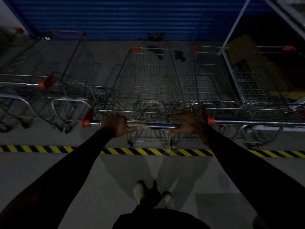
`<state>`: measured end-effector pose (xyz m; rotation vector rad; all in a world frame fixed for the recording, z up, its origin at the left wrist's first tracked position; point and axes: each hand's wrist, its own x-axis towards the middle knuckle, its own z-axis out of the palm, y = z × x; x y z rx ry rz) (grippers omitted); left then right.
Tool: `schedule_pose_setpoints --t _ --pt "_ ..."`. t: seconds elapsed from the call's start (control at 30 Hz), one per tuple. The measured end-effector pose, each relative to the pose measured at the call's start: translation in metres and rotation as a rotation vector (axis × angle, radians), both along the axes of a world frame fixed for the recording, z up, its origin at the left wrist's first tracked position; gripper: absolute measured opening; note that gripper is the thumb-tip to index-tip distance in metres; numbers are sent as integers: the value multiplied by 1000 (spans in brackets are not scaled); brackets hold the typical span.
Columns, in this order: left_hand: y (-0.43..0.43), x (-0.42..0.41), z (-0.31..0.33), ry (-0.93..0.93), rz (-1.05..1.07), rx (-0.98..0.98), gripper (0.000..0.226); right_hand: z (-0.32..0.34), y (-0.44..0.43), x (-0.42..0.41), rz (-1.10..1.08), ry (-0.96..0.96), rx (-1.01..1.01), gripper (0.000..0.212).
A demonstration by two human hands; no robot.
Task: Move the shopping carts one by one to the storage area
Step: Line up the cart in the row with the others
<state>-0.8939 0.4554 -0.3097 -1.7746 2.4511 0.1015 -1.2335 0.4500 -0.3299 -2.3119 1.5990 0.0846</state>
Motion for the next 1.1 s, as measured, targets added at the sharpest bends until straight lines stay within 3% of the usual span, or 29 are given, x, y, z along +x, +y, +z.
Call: schedule_pose_setpoints --t 0.5,0.6,0.87,1.0,1.1 --pt "3 2 -5 30 -26 -98 102 9 7 6 -16 -90 24 113" --pt "4 2 -8 38 -26 -105 107 22 9 10 -55 -35 44 109" --pt "10 1 1 53 -18 -59 75 -2 4 -1 -42 -125 -54 102" --pt "17 1 3 127 -12 -41 68 20 11 7 -18 -56 8 82" --pt "20 -2 7 135 18 8 71 22 12 6 -7 -38 93 102"
